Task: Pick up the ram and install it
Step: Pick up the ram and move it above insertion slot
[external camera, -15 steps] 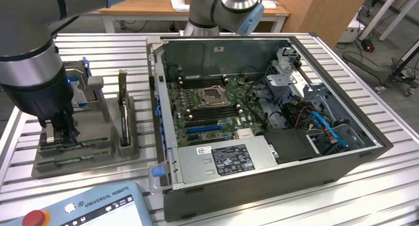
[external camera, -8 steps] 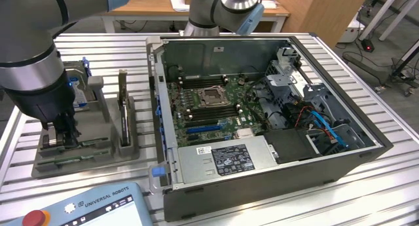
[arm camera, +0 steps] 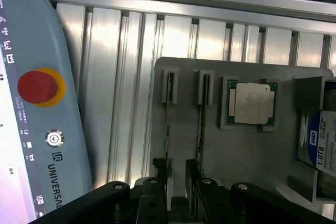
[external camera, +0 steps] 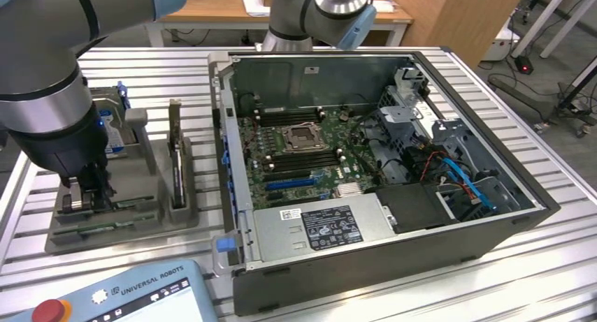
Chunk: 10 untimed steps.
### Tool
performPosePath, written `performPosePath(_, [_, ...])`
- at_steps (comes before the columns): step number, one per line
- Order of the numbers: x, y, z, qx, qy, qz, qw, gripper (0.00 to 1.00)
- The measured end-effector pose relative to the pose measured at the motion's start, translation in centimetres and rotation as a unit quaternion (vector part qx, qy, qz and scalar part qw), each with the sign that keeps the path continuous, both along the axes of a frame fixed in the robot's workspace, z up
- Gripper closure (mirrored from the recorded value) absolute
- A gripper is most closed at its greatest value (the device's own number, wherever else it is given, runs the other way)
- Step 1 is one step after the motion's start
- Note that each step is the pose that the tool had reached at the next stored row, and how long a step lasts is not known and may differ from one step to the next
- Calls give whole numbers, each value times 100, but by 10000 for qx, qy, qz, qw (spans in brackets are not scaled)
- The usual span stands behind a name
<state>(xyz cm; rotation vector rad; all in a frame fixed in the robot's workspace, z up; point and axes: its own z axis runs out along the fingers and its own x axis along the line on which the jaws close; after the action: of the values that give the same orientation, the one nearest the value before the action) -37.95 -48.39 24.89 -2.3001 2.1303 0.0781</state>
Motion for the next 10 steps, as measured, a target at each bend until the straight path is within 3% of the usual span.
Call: performPosePath(10, [-5, -52, -50, -10, -16, 2, 10000, 71])
